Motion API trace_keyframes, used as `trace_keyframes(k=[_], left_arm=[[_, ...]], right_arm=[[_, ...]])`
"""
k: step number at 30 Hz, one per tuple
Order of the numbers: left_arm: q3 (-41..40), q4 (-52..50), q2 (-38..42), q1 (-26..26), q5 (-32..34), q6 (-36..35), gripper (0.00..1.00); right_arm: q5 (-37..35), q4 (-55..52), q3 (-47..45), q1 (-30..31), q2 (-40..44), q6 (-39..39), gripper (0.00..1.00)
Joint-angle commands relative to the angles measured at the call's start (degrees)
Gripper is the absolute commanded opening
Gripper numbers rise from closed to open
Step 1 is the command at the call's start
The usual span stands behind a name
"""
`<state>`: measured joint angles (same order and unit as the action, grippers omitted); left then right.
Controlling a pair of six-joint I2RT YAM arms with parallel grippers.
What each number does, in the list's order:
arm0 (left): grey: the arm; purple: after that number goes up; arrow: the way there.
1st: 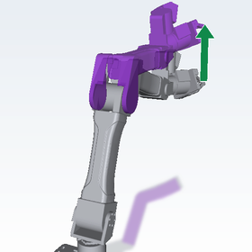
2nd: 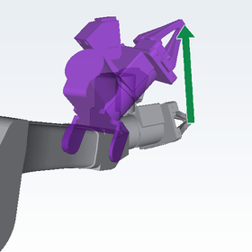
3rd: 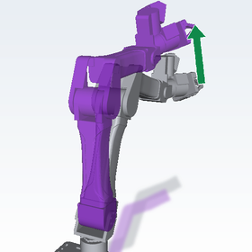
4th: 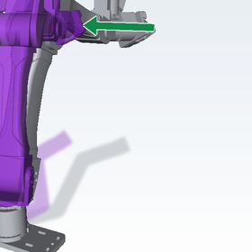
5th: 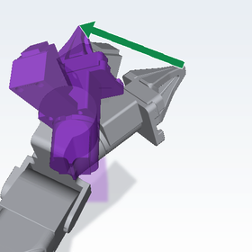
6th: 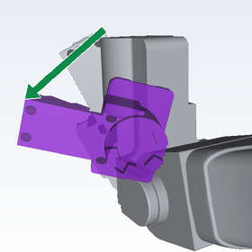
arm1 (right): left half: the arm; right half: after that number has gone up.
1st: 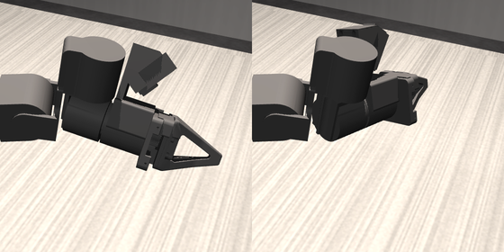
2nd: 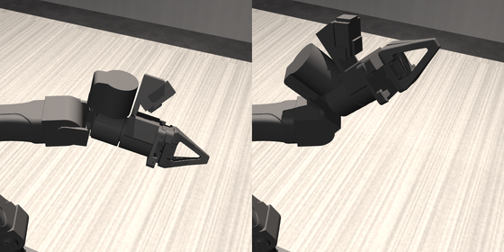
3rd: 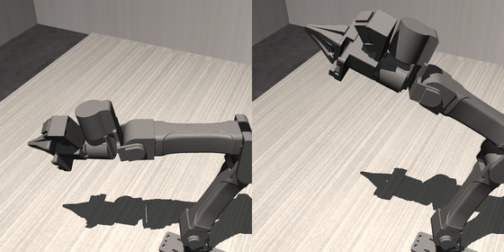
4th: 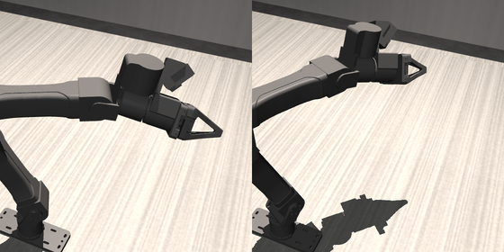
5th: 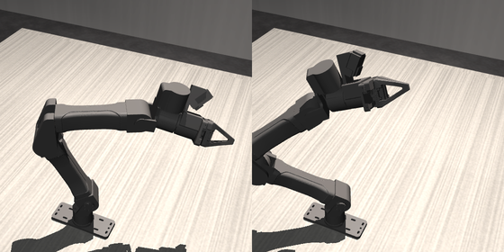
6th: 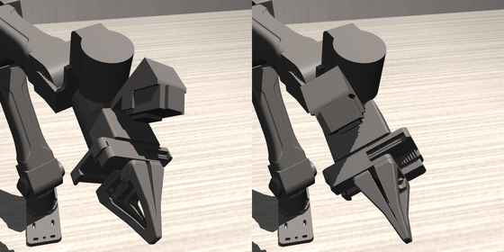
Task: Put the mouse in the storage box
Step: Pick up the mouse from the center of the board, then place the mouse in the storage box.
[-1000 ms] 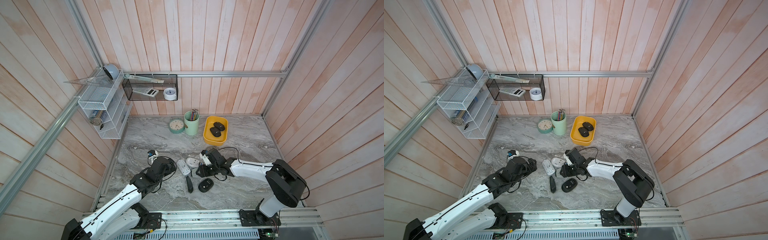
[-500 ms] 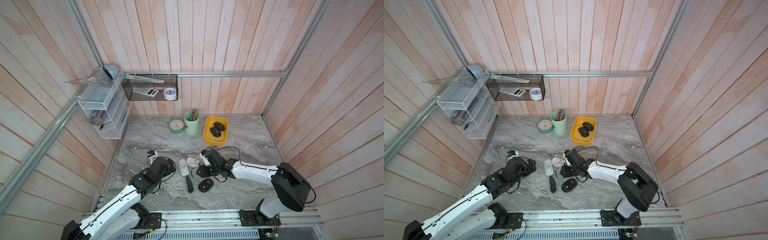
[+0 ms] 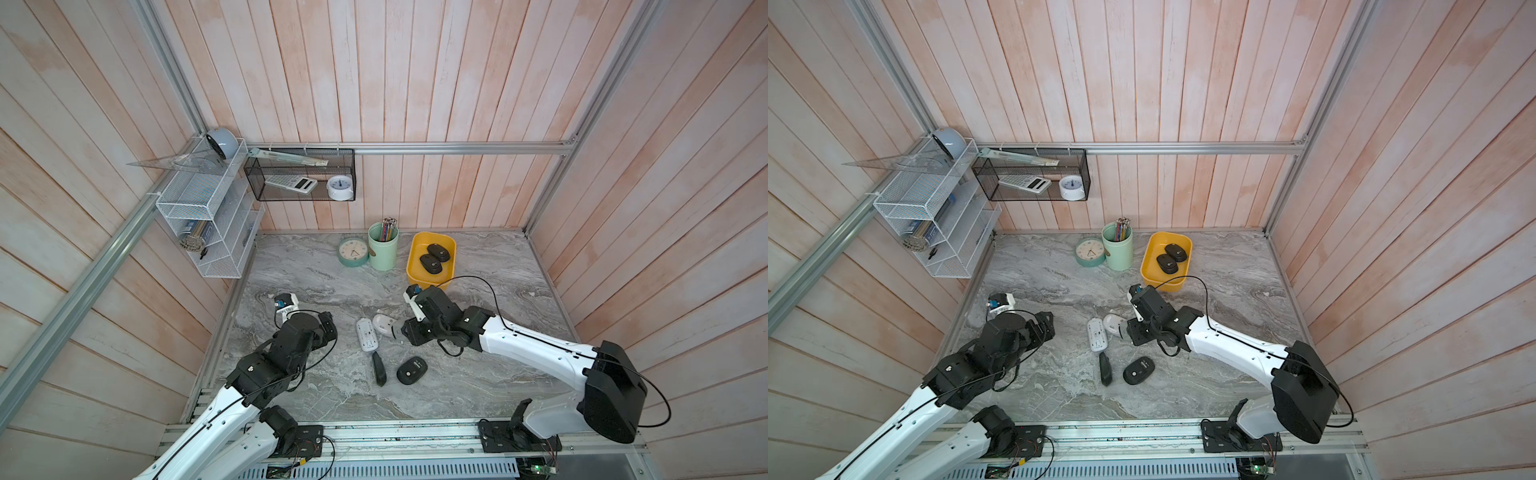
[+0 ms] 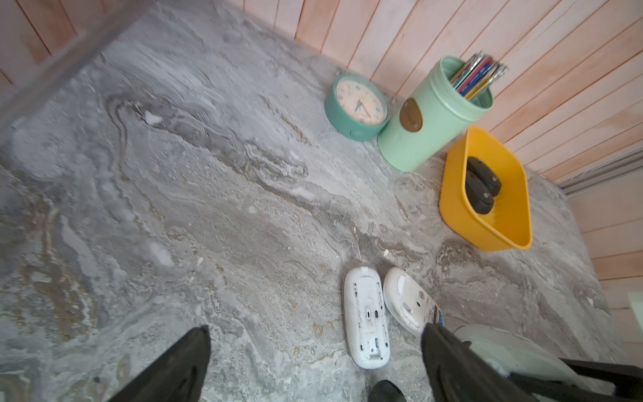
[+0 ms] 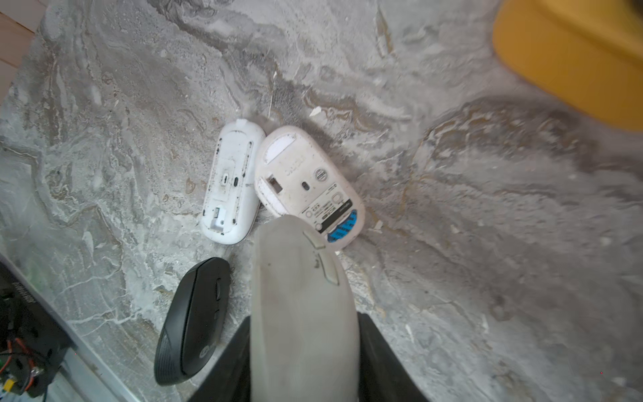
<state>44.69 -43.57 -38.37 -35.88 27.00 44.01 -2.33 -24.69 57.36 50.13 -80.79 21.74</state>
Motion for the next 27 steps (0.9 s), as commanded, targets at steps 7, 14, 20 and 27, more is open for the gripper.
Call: trace_keyframes(k=[7, 14, 20, 27], left_arm=[[13.6, -12.4, 11.4, 0.4, 14.7, -11.1, 1.0], [13.9, -14.6, 13.8, 0.4, 18.8, -17.7, 1.0], [11.2, -12.8, 15.2, 0.4, 19.2, -20.3, 1.0], [10.6, -12.0, 15.6, 0.4, 17.8, -21.4, 1.0]], right_arm=[[-26.0, 1.9, 2.5, 0.1, 4.4, -17.6, 0.18], [-26.3, 8.7, 5.7, -4.1, 2.2, -28.0, 0.01], [-22.6, 18.3, 5.8, -9.4, -0.5, -37.2, 0.0], [-6.6, 32.7, 1.9, -17.0, -4.5, -50.7, 0.0]])
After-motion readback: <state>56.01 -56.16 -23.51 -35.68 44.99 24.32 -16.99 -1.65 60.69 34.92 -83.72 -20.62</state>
